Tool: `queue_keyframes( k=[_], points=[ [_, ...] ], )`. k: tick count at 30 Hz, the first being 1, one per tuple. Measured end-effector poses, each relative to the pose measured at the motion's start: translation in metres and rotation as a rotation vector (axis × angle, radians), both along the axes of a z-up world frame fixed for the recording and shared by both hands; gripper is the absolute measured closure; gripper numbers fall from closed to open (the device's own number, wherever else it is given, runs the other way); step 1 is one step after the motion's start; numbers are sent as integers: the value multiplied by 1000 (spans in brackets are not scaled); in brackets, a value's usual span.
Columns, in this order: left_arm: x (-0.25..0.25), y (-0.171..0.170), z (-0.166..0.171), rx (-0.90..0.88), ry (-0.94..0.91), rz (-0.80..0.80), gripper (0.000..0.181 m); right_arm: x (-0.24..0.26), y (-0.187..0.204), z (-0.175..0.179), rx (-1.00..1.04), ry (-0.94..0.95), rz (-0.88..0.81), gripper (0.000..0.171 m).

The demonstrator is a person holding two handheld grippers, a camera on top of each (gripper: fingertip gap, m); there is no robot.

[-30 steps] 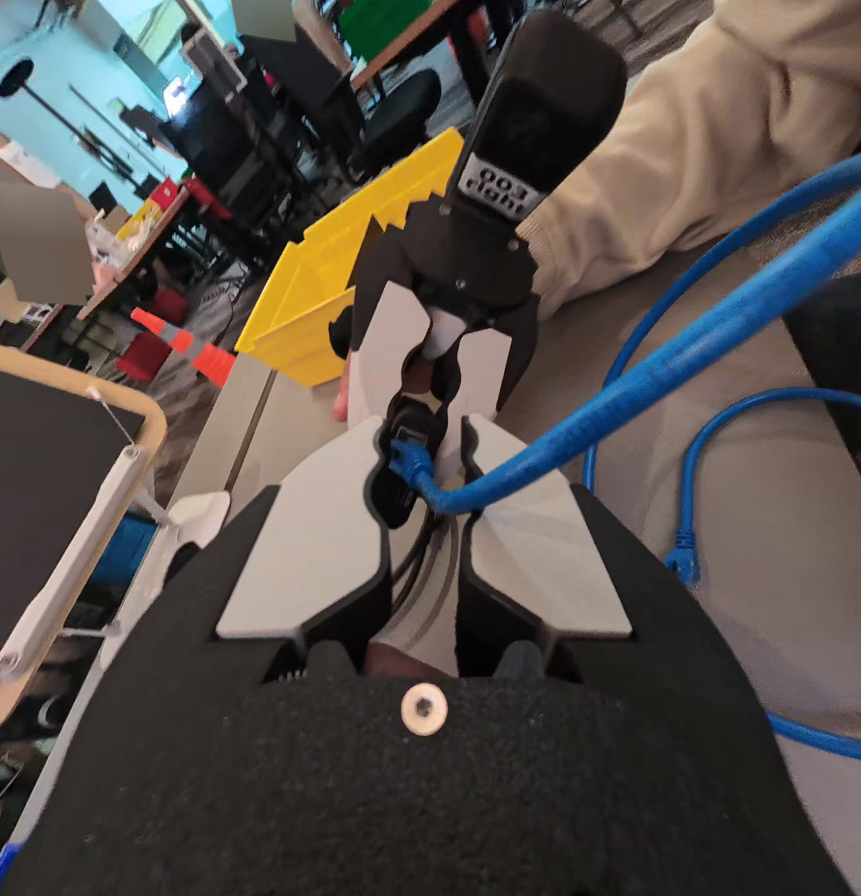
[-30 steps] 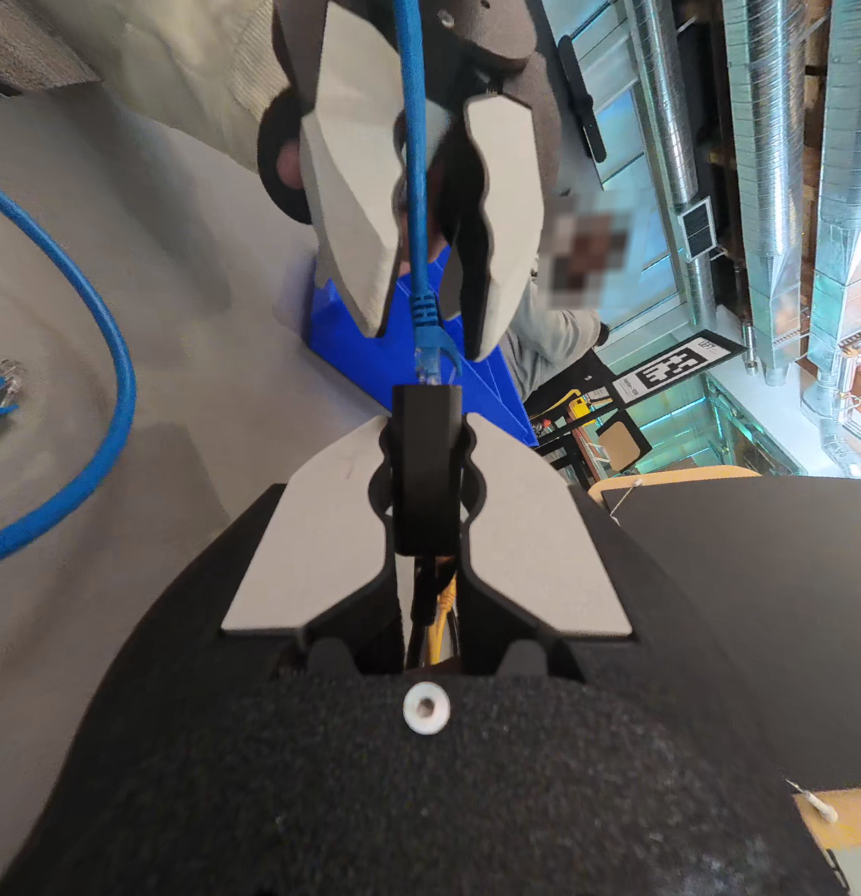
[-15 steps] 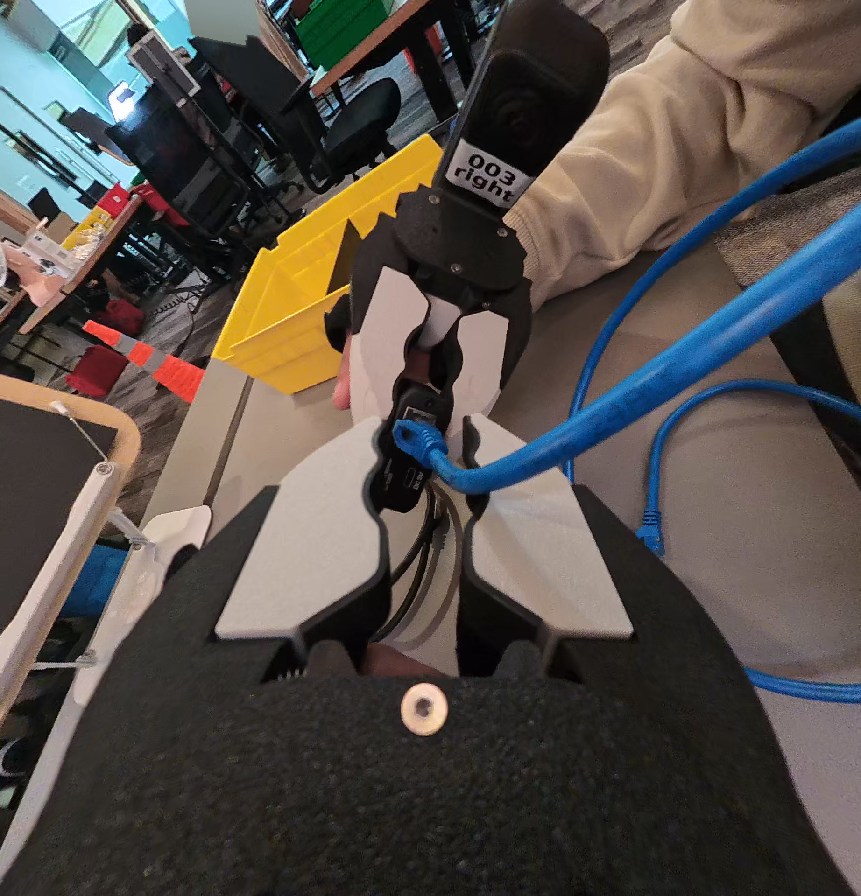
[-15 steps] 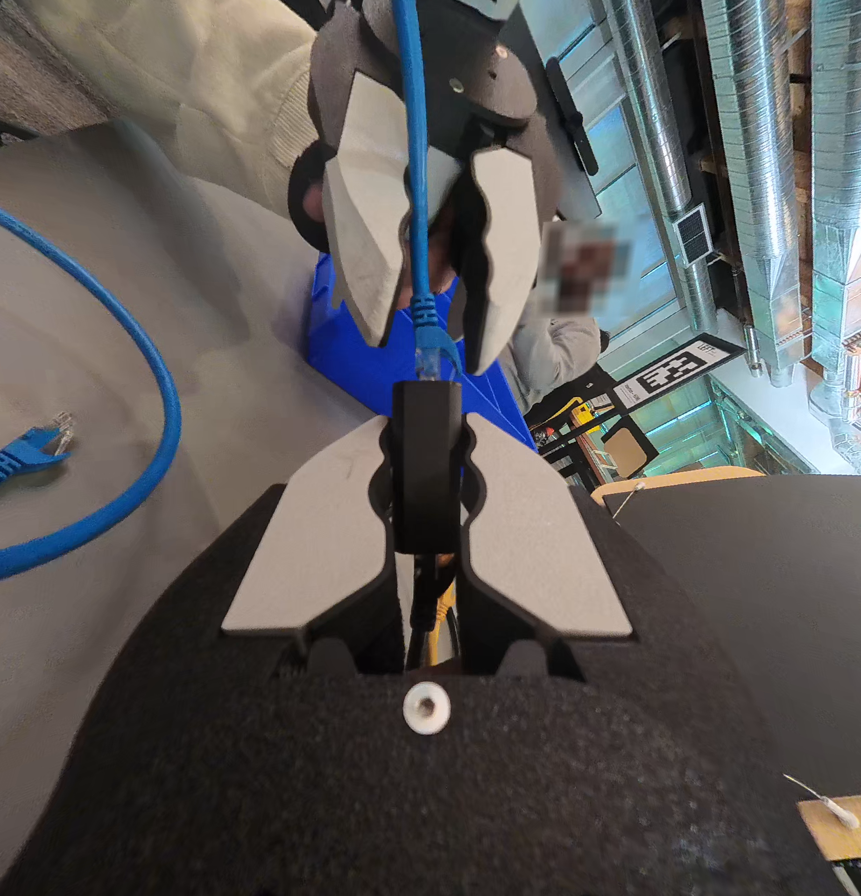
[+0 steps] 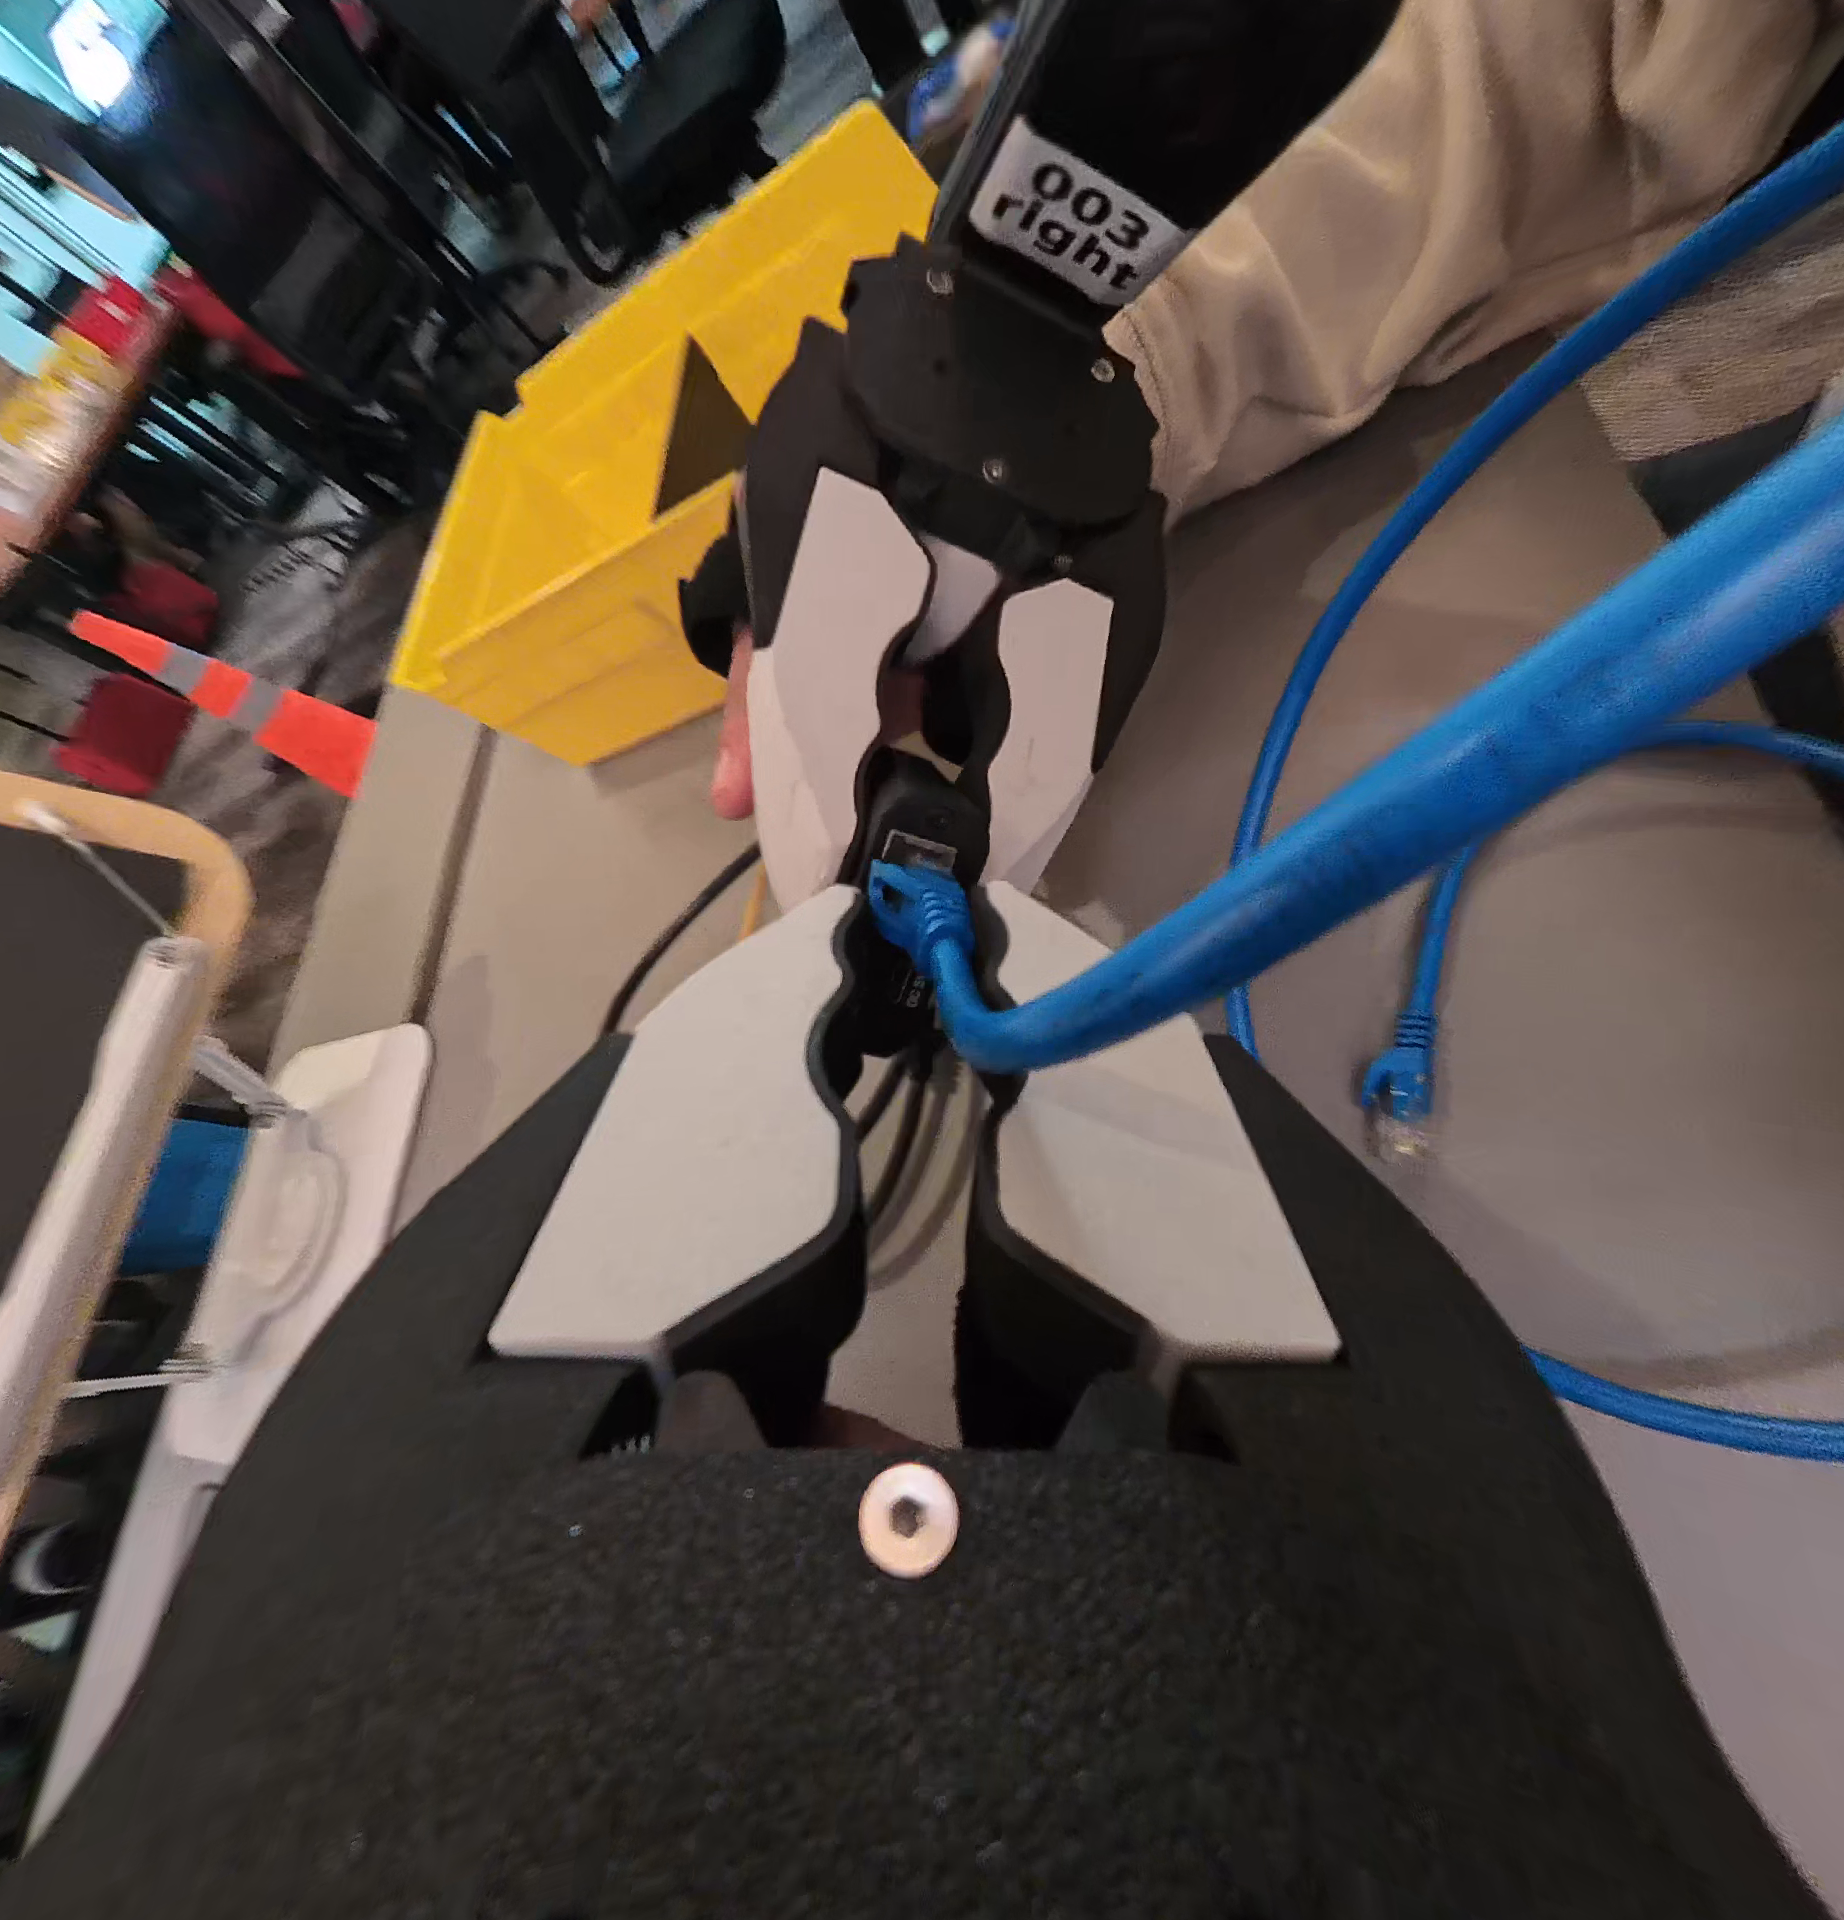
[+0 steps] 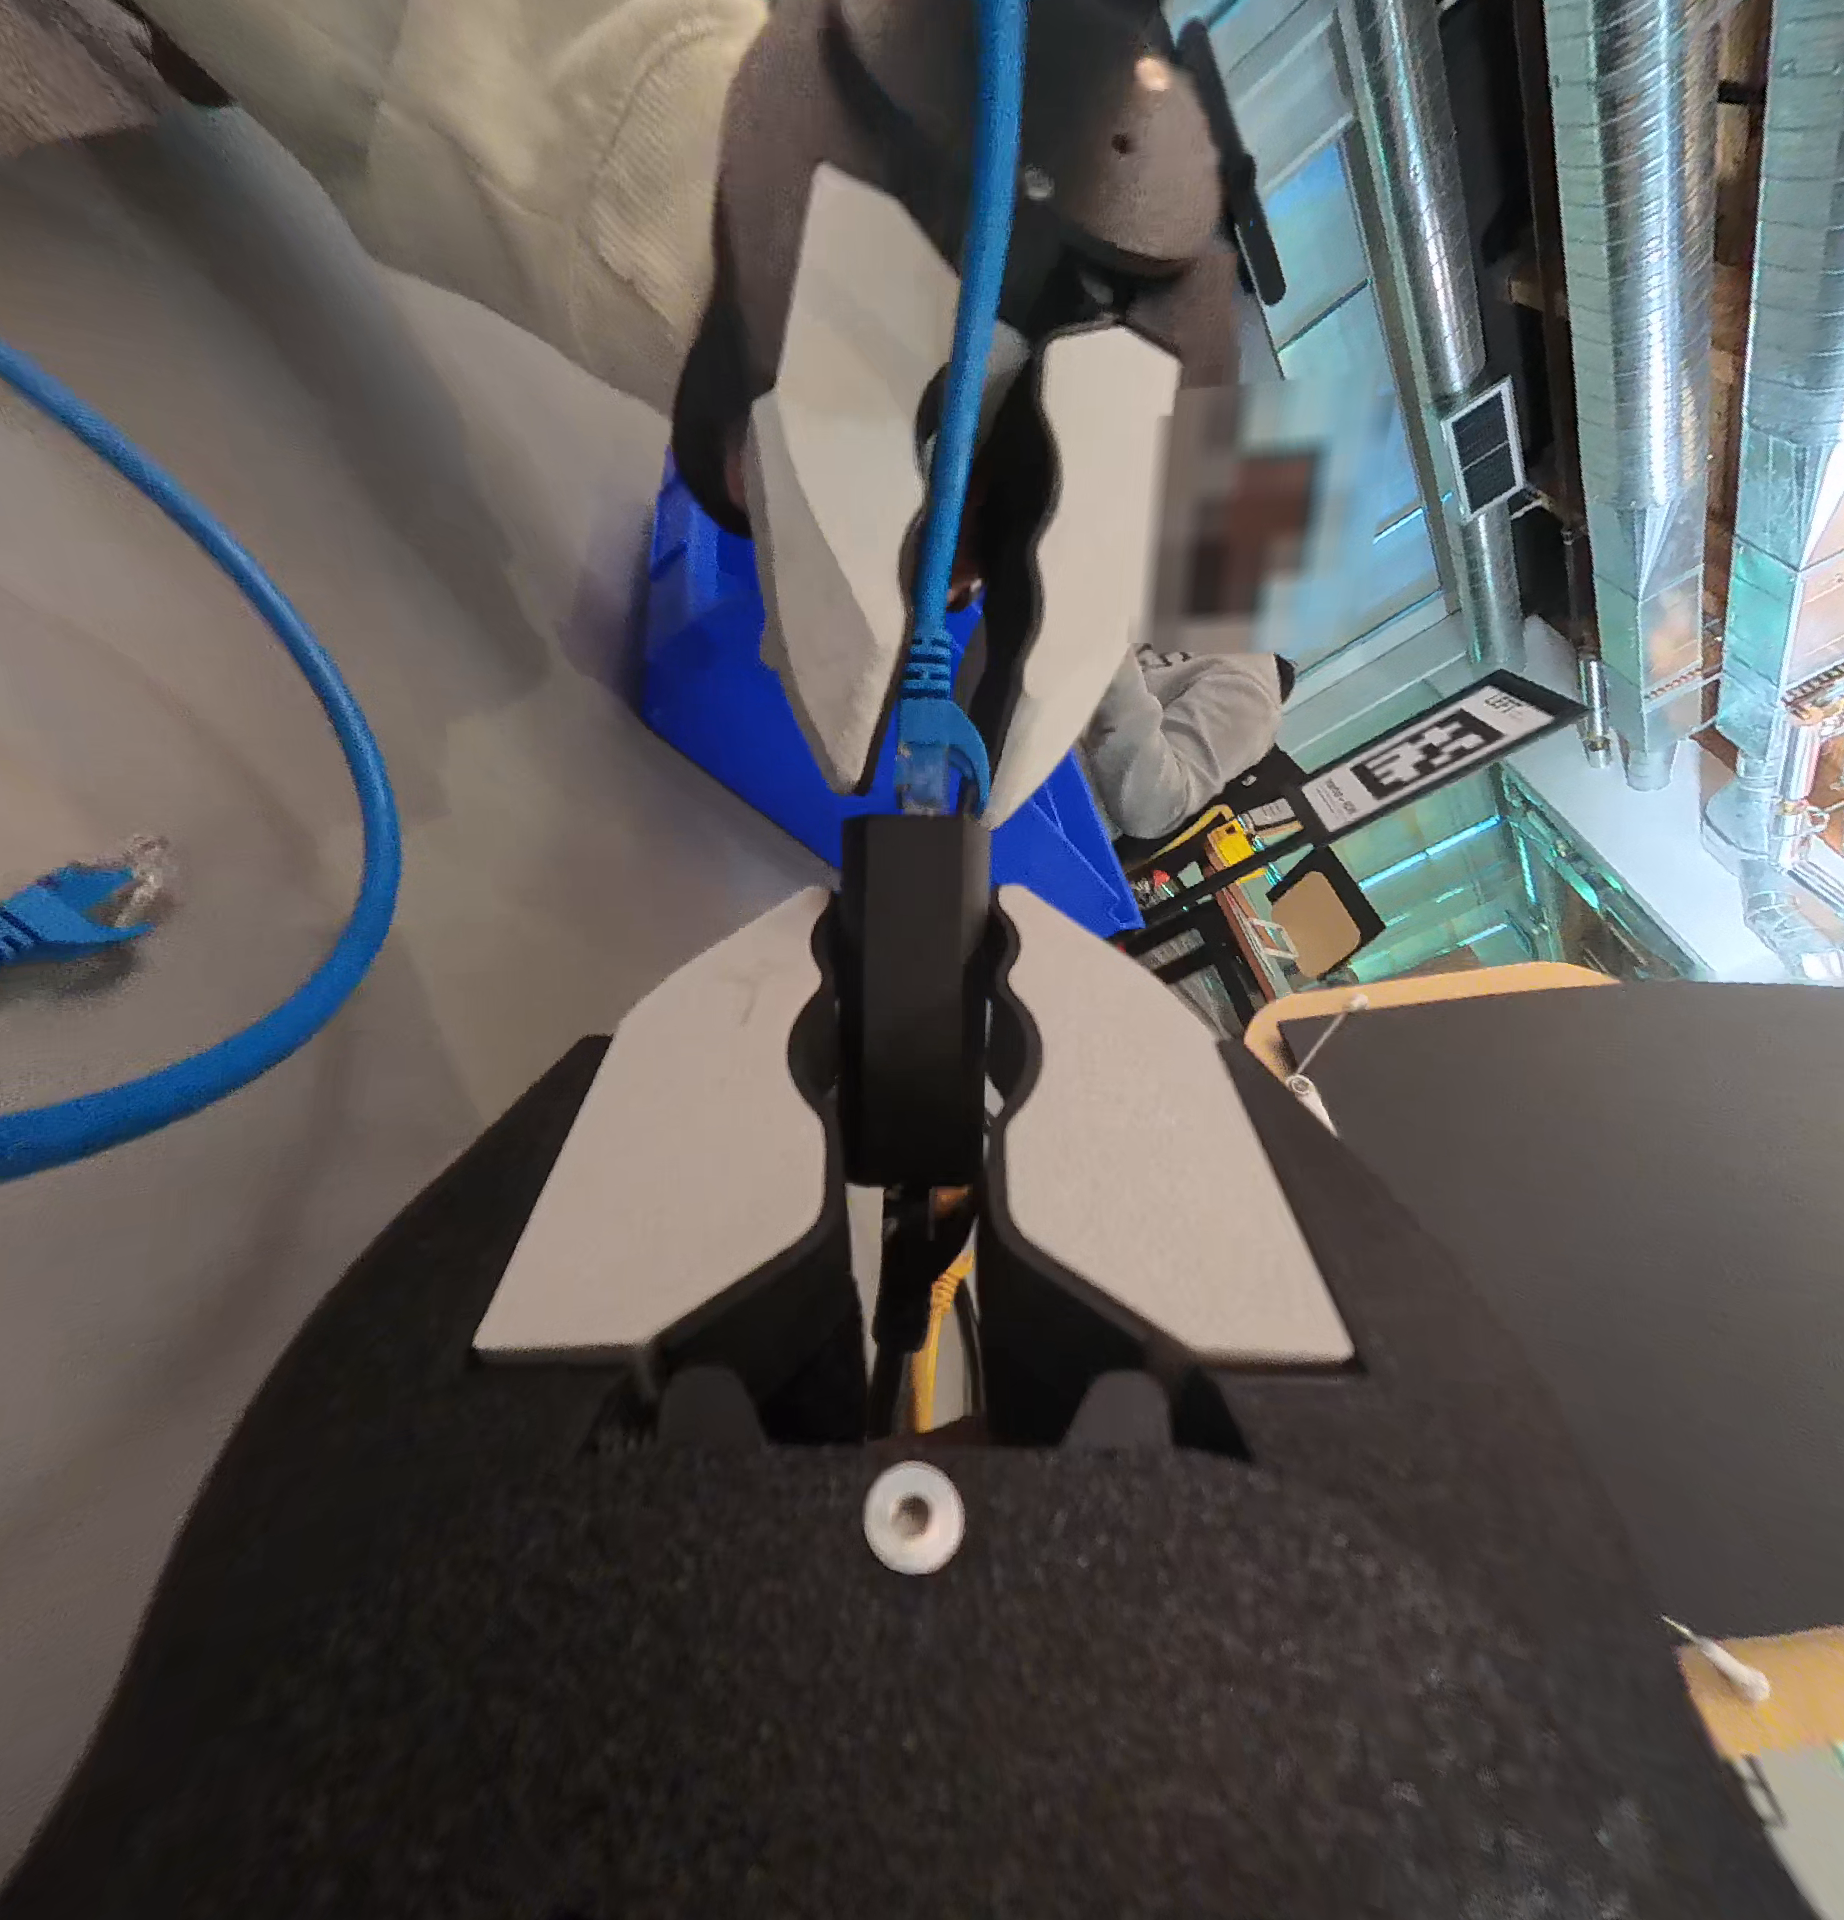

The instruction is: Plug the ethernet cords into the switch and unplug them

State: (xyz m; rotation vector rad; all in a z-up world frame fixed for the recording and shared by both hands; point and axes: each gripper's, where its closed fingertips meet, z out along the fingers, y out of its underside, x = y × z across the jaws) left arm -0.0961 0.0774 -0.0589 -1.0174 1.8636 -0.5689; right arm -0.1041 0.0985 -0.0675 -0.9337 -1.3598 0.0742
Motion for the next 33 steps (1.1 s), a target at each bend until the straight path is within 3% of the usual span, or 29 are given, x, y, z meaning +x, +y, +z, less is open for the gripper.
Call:
queue_keyframes(
  k=[22,26,33],
  points=[
    [-6,1,-35,44,138,3,165,-9,14,-41,-104,-149,-80,145],
    [-3,10,-33,31,129,95,164,-5,23,-39,-7,-179,-149,147],
    [-5,19,-22,-175,-43,418,151,7,31,-19,81,-138,-224,147]
  ],
)
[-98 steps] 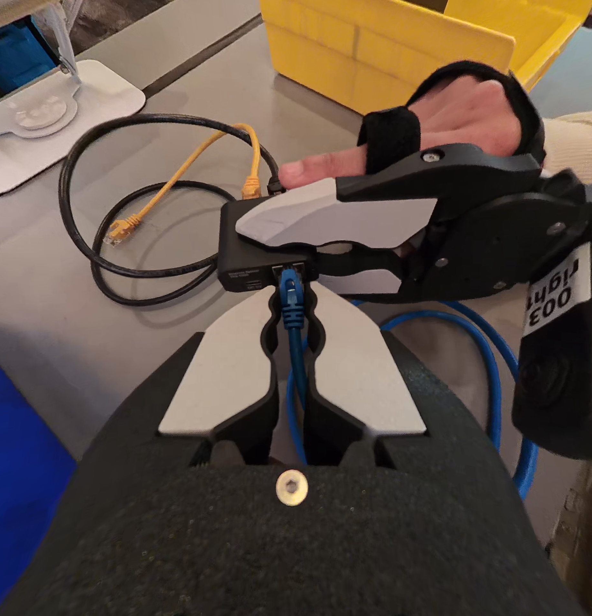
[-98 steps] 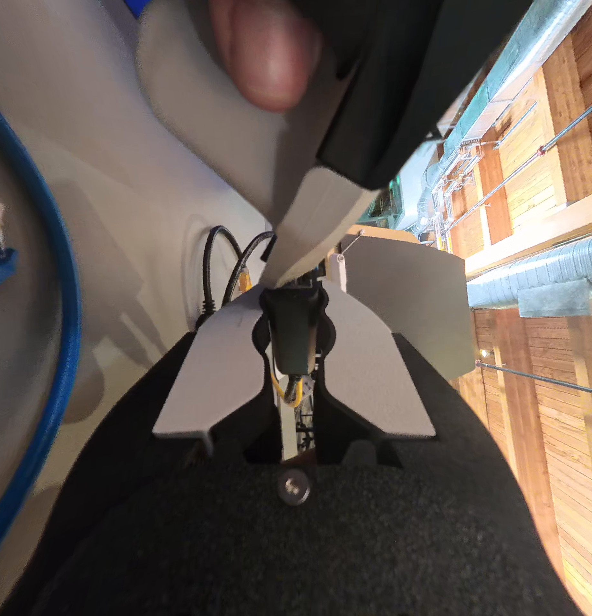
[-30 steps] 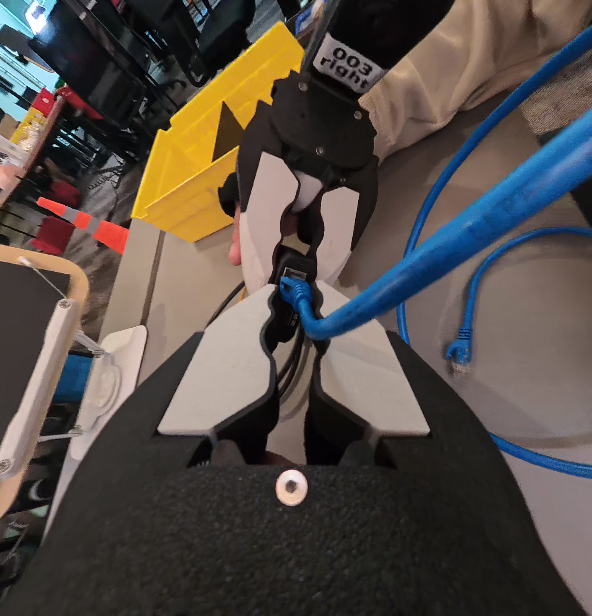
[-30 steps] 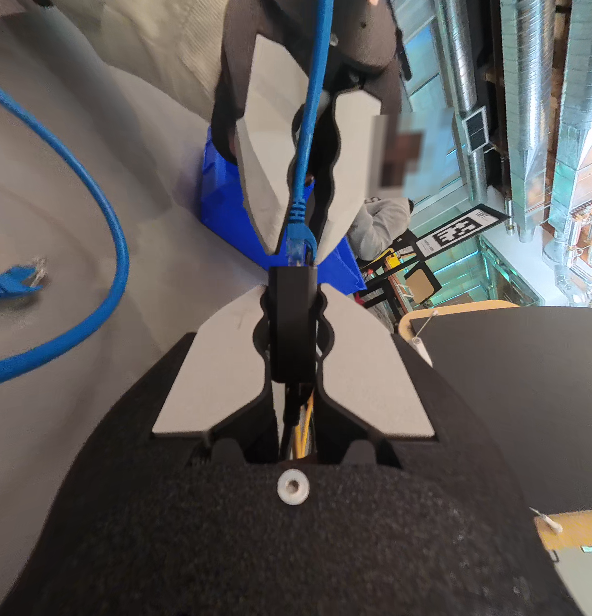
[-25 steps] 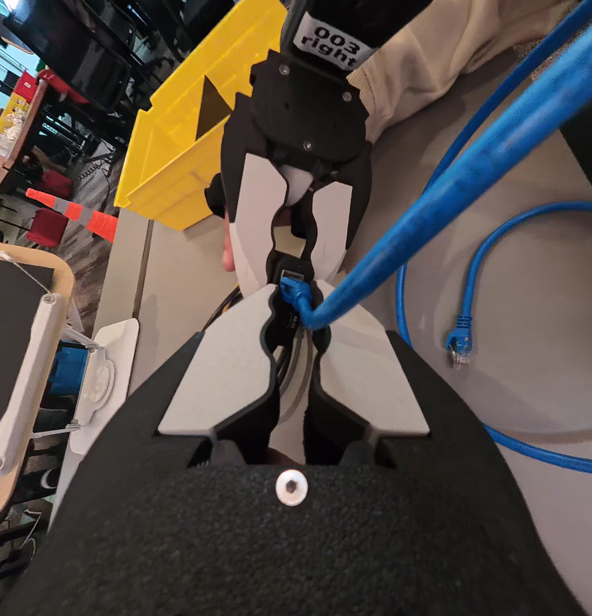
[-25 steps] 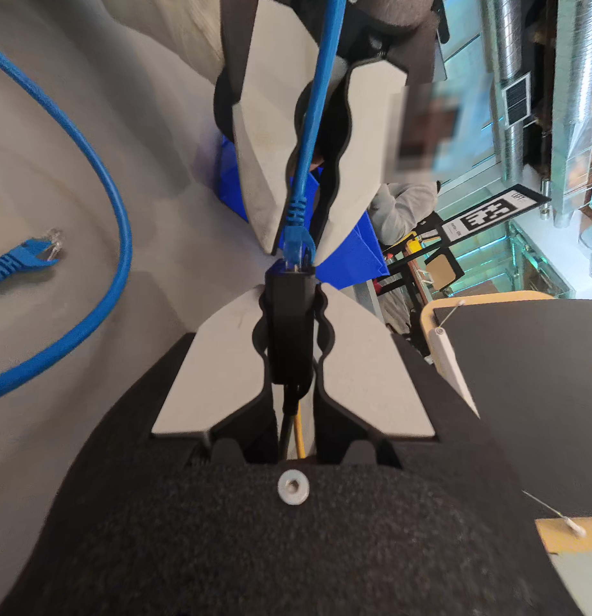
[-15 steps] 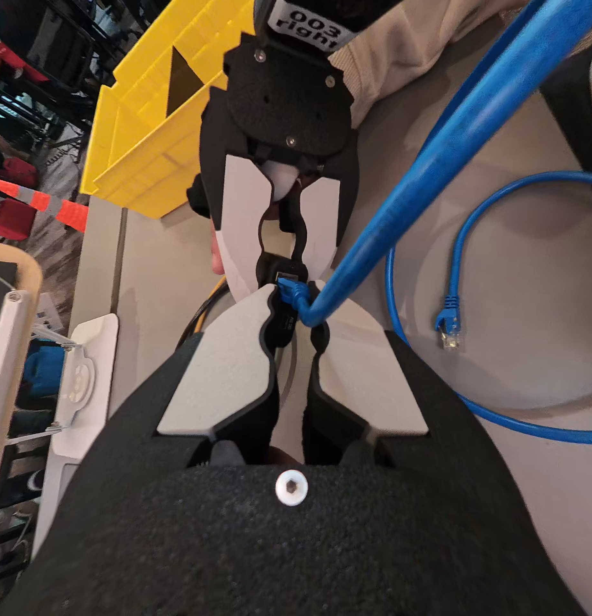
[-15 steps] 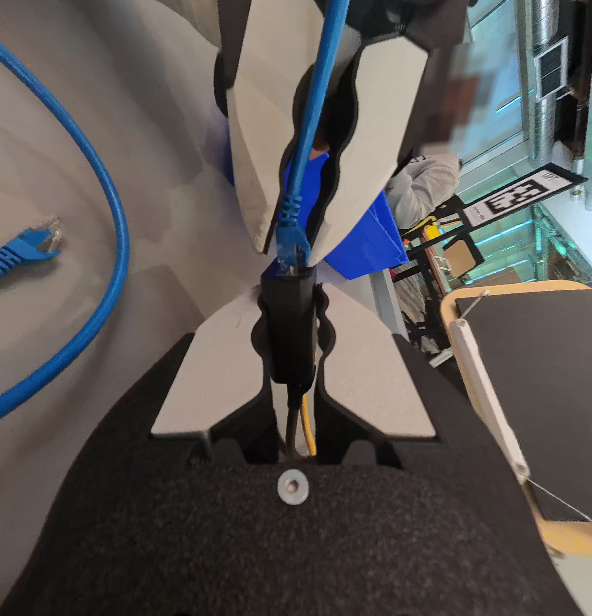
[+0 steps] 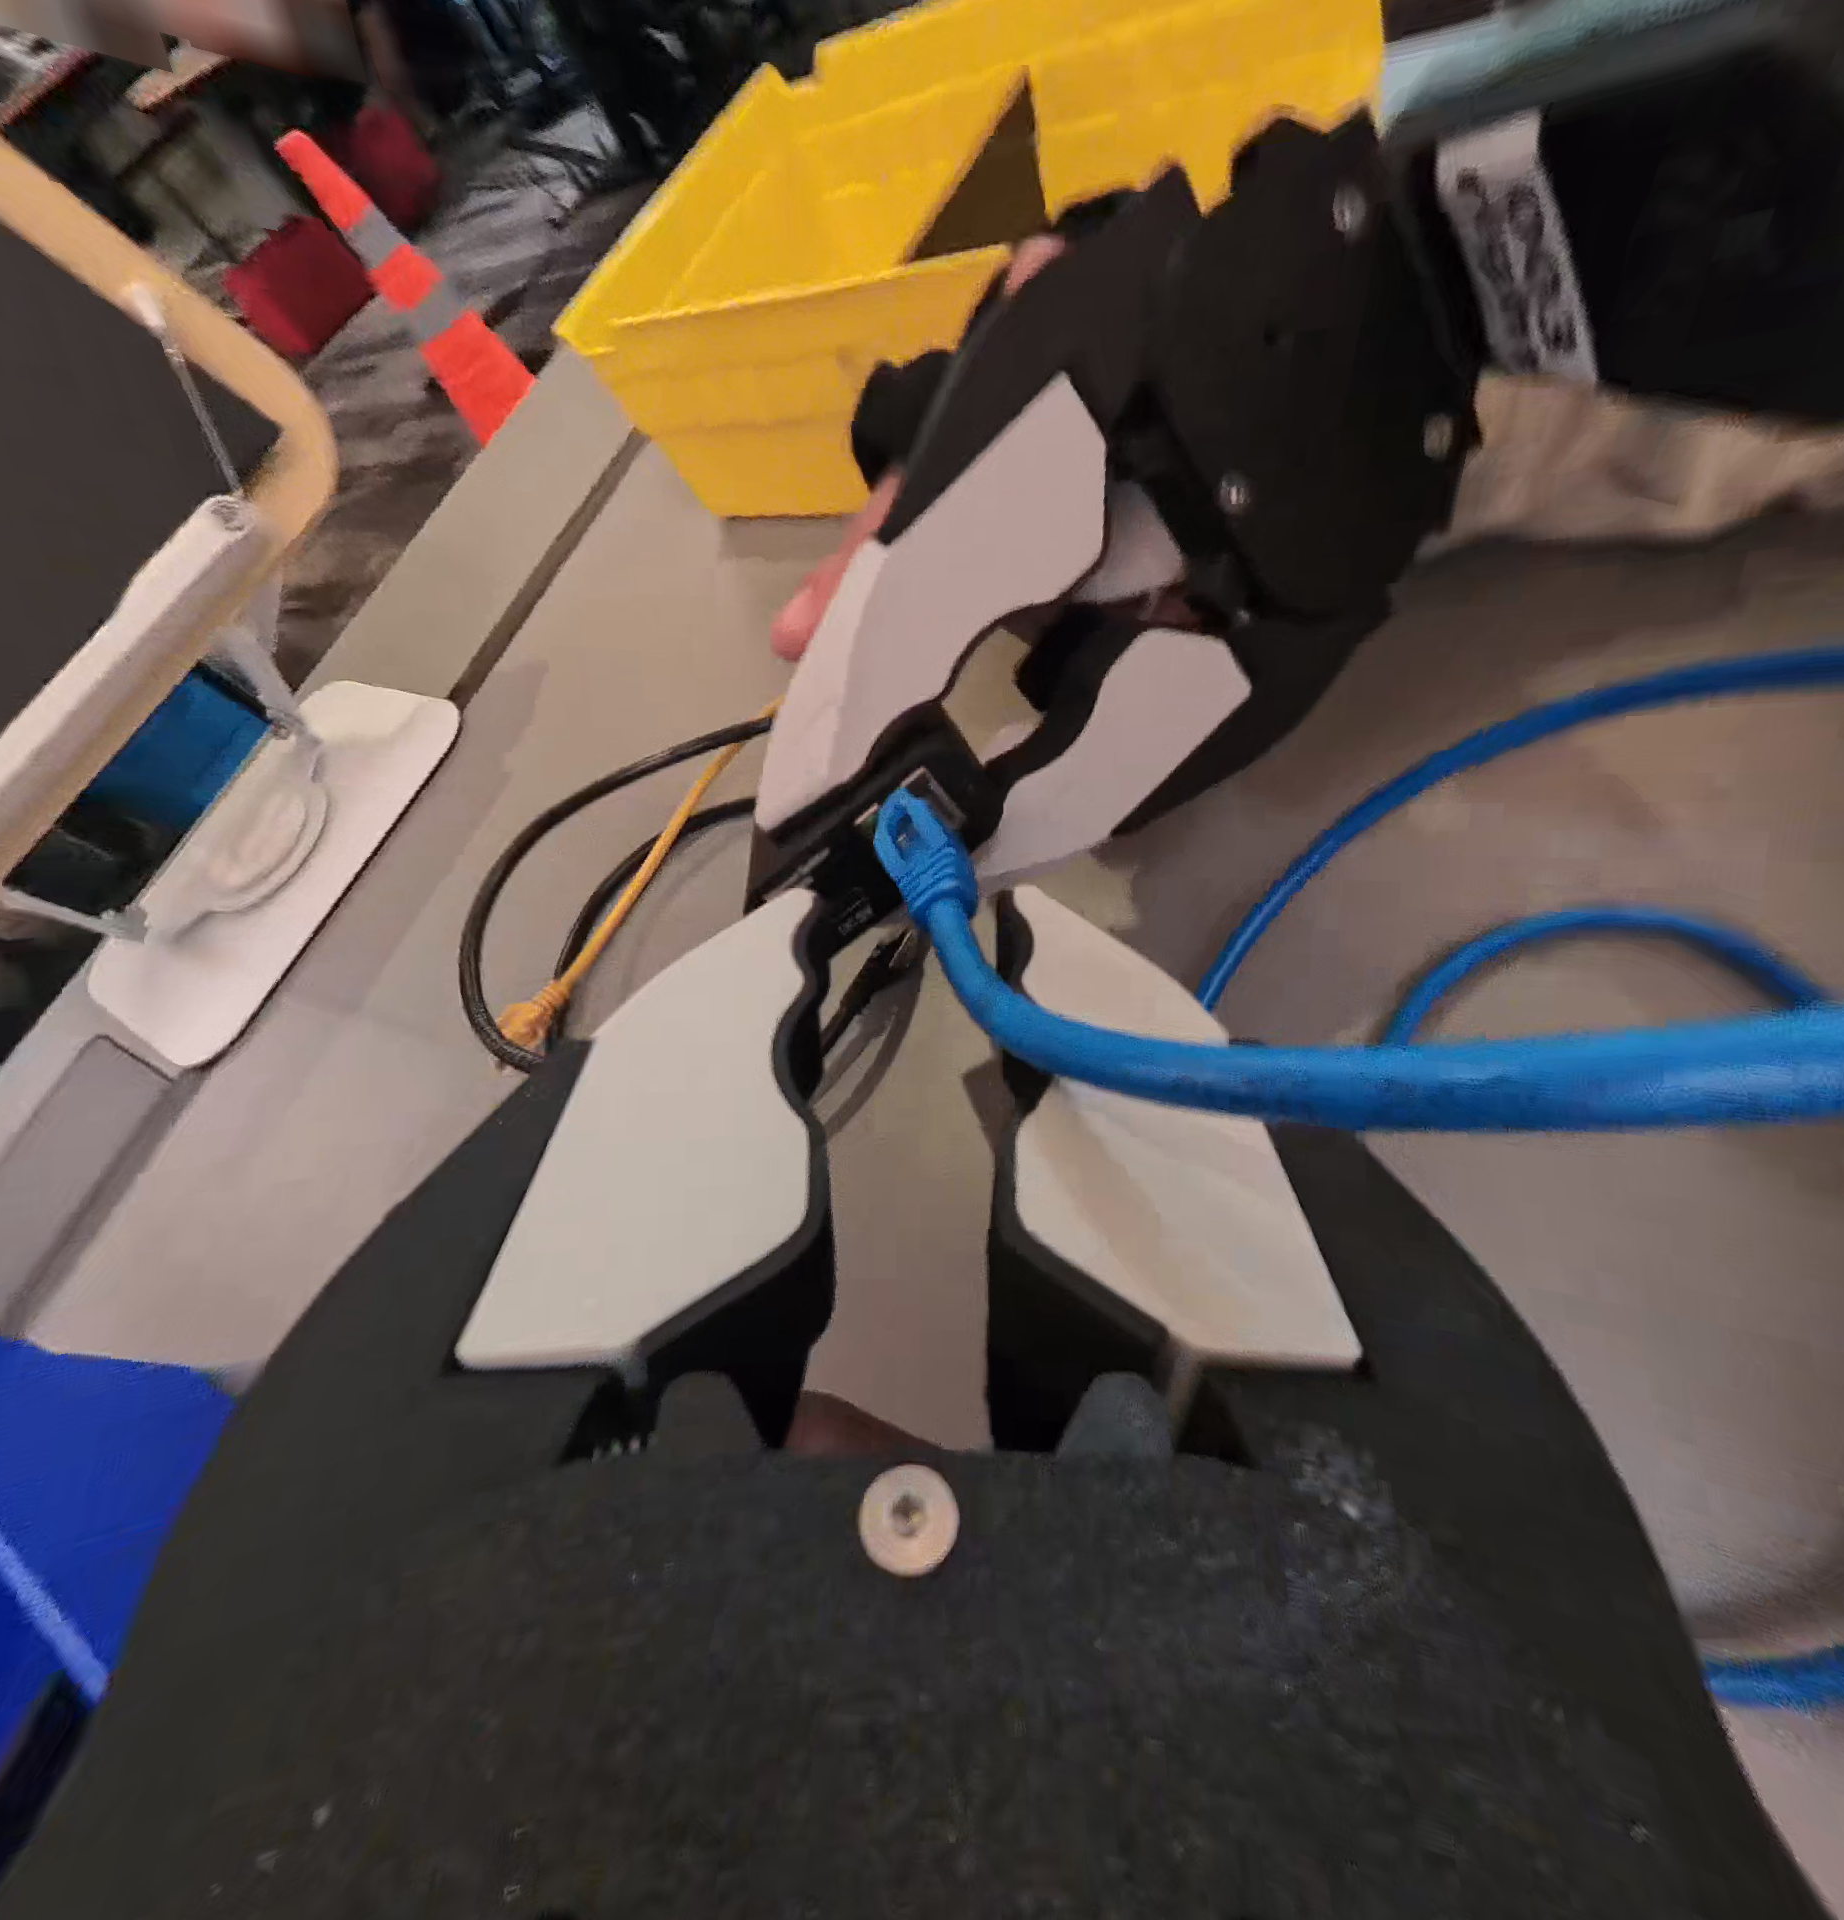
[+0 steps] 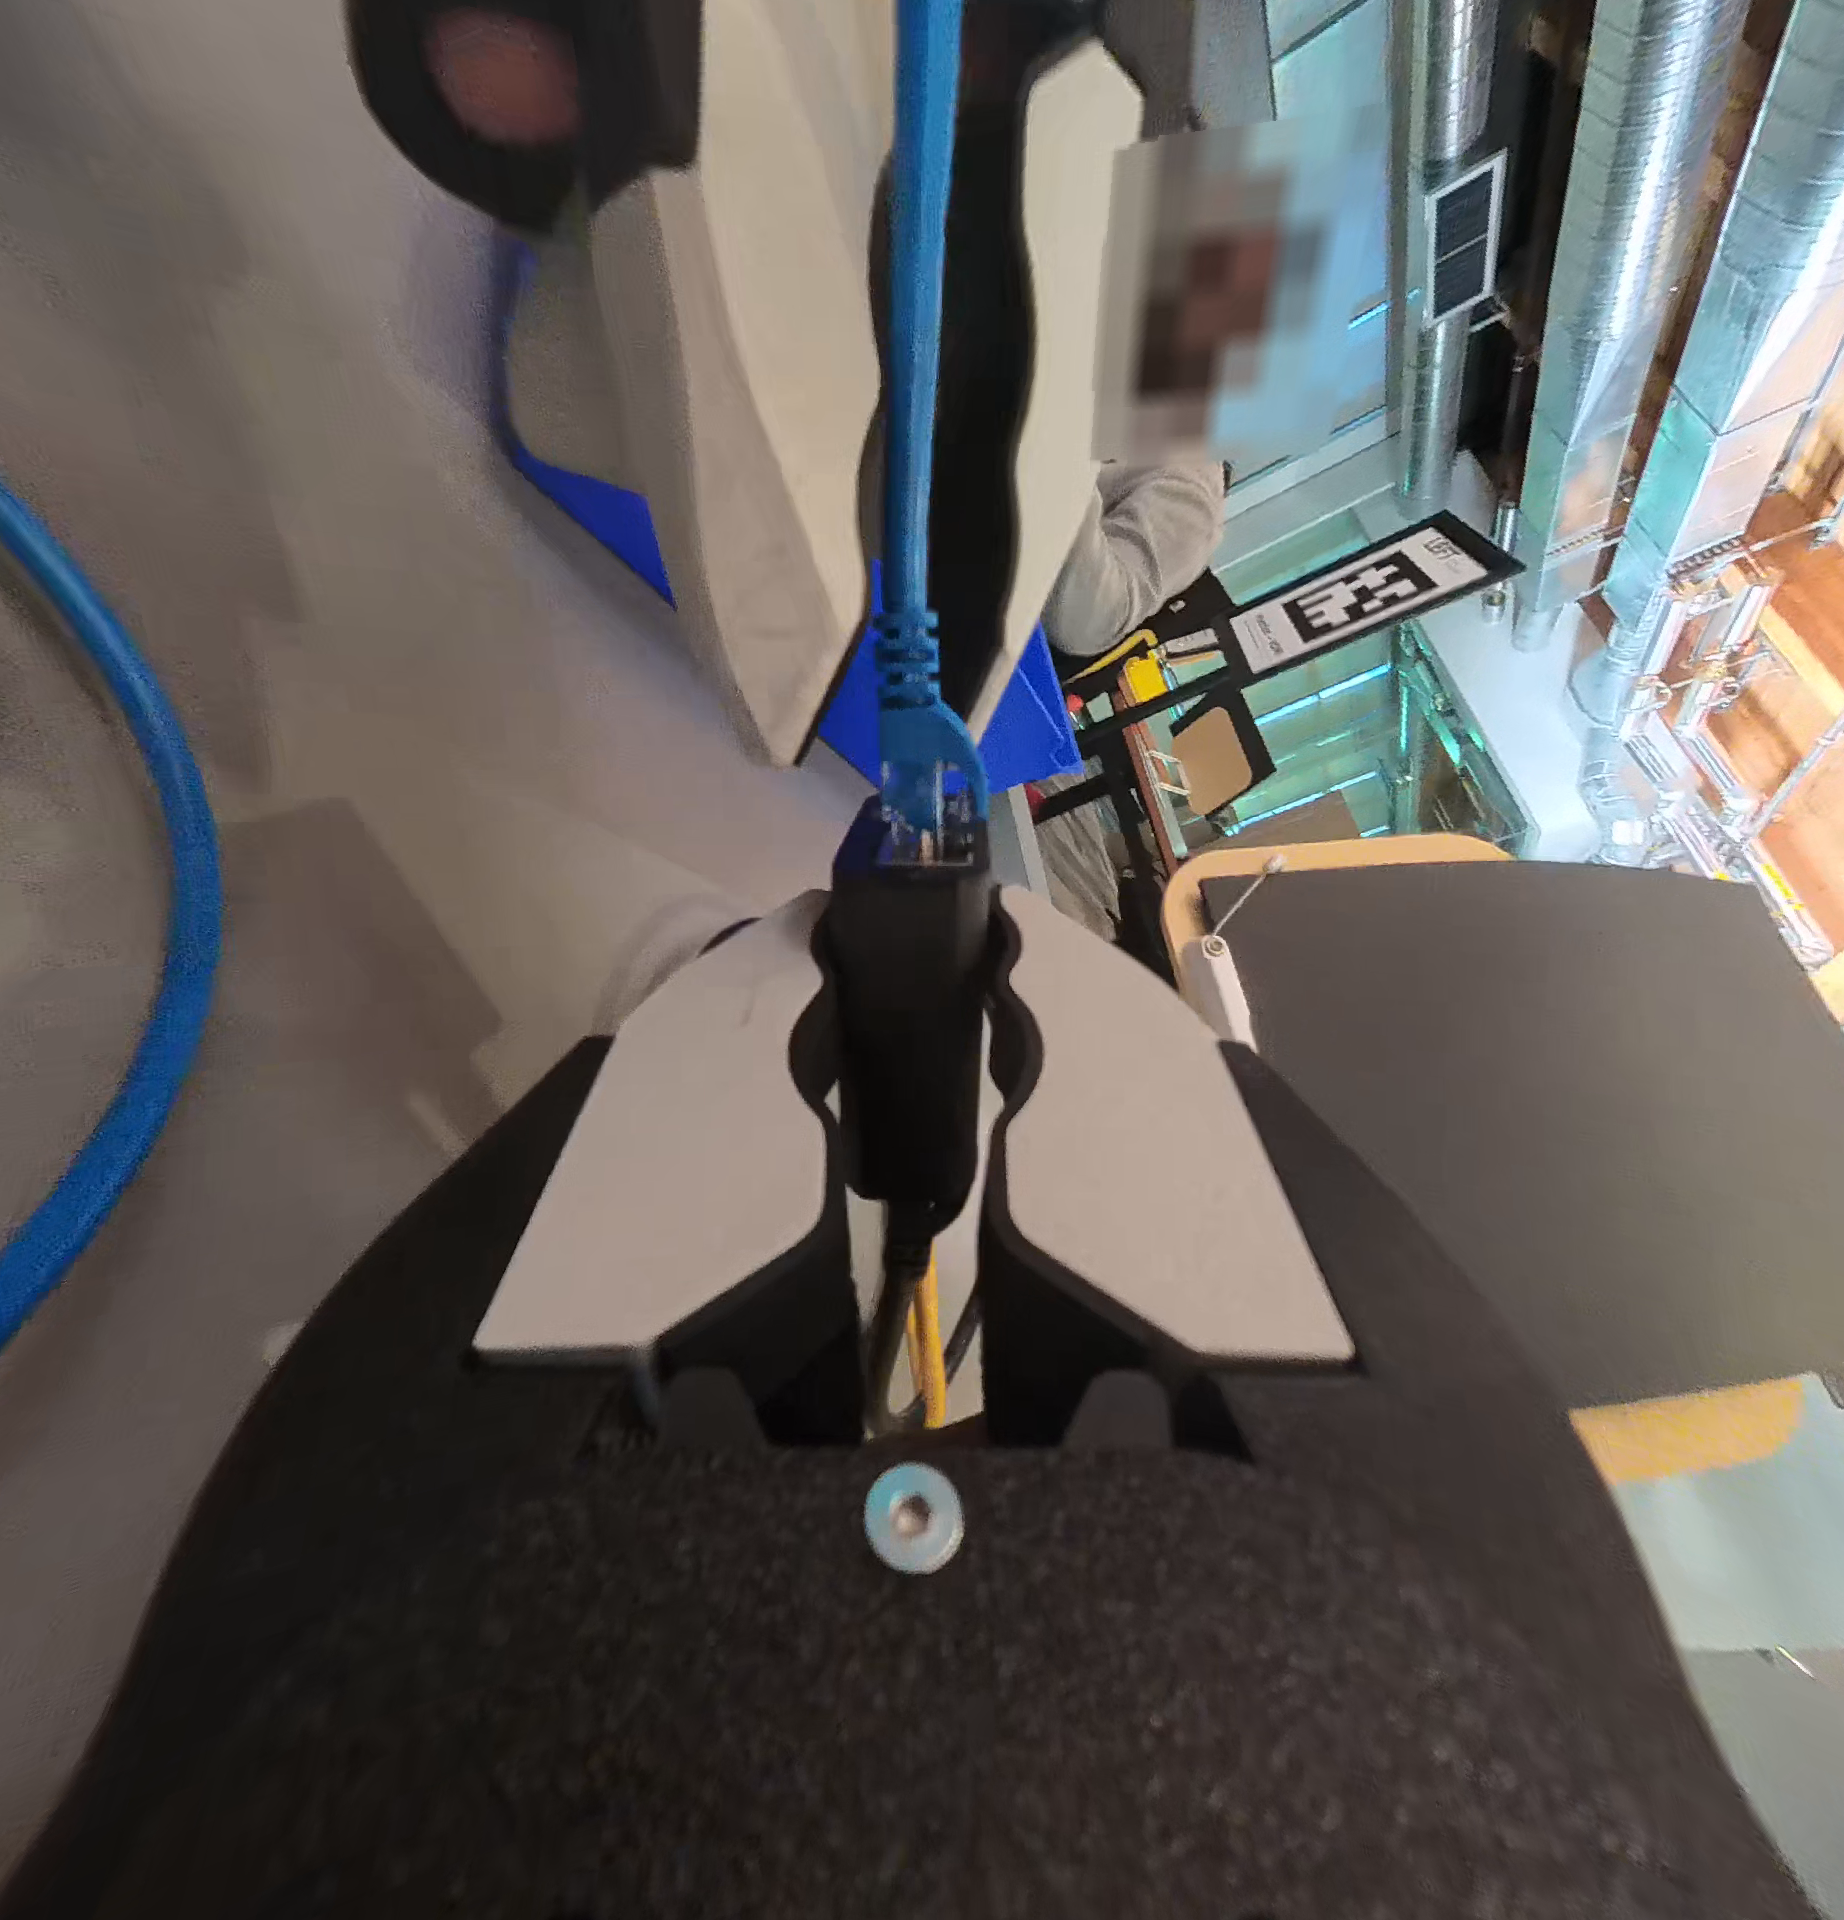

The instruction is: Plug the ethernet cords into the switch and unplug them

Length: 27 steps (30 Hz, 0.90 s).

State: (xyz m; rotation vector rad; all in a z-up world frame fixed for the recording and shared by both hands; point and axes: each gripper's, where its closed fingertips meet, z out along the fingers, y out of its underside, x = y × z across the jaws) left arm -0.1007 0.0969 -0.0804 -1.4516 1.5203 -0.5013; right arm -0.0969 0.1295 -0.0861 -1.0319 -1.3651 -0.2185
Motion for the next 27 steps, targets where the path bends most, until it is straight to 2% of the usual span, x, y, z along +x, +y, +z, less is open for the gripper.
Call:
queue_keyframes(
  k=[3,8,11,15,17,20,21,22,23,25,27],
  points=[
    [1,6,12,-24,-146,129,153,0,3,2,1,12,-35,147],
    [8,6,15,-237,-277,241,150,3,8,4,19,0,-84,147],
    [10,7,13,-270,-298,282,169,4,9,5,17,7,-106,147],
    [9,11,13,-389,-325,311,169,6,13,5,29,7,-134,146],
    [7,12,15,-374,-324,327,169,5,14,7,32,28,-149,147],
    [7,-5,29,-266,-324,280,169,39,45,-10,0,-51,-341,147],
    [1,-2,31,-175,-288,333,169,37,41,-6,-5,-1,-280,147],
    [-4,4,28,-104,-246,368,169,30,33,3,18,27,-237,147],
    [-7,10,19,-115,-200,381,169,24,30,7,33,20,-239,147],
    [-12,24,-5,-239,-174,421,170,17,28,7,28,22,-222,147],
    [-20,41,-34,-255,-77,501,170,19,28,3,11,29,-204,147]
  ],
)
